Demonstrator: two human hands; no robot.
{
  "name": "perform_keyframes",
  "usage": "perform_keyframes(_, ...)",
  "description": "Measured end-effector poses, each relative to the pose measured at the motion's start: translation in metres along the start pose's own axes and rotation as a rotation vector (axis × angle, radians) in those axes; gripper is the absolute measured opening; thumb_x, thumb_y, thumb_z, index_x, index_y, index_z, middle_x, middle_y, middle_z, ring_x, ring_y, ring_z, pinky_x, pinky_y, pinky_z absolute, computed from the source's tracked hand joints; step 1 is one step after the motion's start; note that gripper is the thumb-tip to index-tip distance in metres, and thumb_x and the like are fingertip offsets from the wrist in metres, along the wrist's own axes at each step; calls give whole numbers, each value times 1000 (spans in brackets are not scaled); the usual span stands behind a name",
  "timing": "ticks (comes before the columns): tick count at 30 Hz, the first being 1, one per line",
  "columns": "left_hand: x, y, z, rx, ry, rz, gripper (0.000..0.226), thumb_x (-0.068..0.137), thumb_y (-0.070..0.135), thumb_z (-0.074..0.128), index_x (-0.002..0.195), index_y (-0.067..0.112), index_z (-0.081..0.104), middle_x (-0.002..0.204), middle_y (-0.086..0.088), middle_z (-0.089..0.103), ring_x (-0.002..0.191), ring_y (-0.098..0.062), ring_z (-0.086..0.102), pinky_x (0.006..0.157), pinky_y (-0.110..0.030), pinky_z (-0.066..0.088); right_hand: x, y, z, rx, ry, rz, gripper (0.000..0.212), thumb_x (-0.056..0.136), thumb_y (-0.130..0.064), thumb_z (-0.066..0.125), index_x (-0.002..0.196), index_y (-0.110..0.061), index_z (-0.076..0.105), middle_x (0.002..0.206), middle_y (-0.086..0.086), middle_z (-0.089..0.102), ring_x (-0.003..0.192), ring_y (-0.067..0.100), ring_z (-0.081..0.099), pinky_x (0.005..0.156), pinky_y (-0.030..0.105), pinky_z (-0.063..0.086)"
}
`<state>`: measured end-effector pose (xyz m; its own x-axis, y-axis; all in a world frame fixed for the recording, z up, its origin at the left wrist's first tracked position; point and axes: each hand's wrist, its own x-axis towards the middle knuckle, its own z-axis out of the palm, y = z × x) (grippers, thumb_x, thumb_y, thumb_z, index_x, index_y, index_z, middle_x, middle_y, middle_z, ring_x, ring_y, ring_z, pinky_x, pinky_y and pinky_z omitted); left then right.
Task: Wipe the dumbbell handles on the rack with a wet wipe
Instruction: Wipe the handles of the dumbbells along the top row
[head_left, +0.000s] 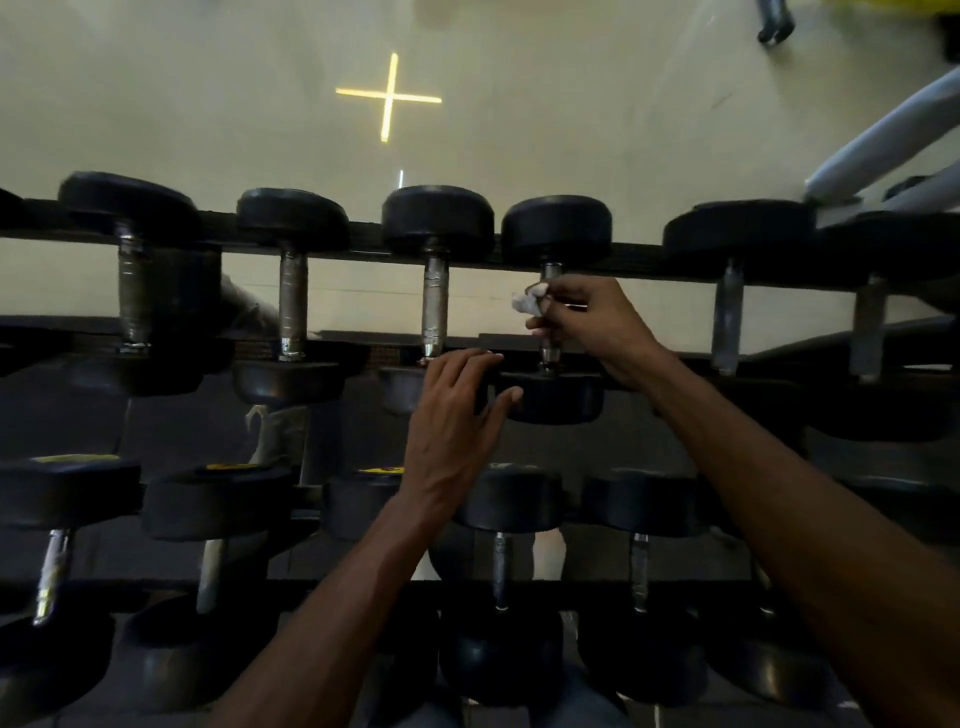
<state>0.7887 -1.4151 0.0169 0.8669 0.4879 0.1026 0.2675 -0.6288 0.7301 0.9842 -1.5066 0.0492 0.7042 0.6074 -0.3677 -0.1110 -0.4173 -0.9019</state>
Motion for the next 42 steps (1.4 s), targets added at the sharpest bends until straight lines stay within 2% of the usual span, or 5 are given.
perform_keyframes(7, 6, 25, 45, 8, -113, -138, 57, 84, 55, 77, 125, 17, 64, 124, 1, 59, 118, -13, 50, 95, -27, 49, -1, 16, -36, -220, -96, -59, 35, 85, -47, 78, 107, -20, 79, 108, -6, 76, 95, 6, 73, 89, 29, 59)
perform_keyframes(11, -10, 37, 58, -24, -4, -254, 67, 82, 47, 82, 137, 13, 62, 140, 0, 58, 132, -13, 48, 108, -16, 36, 6, 26, -40, -549, -217, -344, 14, 89, -14, 76, 101, -17, 81, 105, -1, 75, 94, 9, 69, 89, 34, 58)
perform_keyframes(17, -13, 45, 67, -84, 55, -350, 66, 81, 44, 83, 137, 15, 63, 144, -2, 57, 135, -18, 52, 113, -41, 46, 5, 23, -43, -1030, -515, -598, 21, 98, -23, 62, 112, -14, 76, 108, 8, 70, 105, 25, 61, 90, 35, 50)
perform_keyframes(25, -13, 47, 69, -85, 76, -373, 66, 79, 37, 86, 137, 15, 63, 144, -4, 58, 135, -19, 53, 113, -43, 46, 11, 11, -49, -1234, -769, -582, 50, 97, -47, 35, 106, -9, 66, 108, 7, 59, 89, 23, 59, 82, 42, 53)
perform_keyframes(42, -11, 51, 65, -86, 62, -329, 66, 80, 37, 84, 138, 13, 61, 141, -4, 60, 133, -18, 54, 110, -44, 49, 20, 11, -36, -1239, -604, -779, 7, 94, -15, 65, 92, -10, 71, 96, 3, 56, 96, 20, 55, 85, 37, 53)
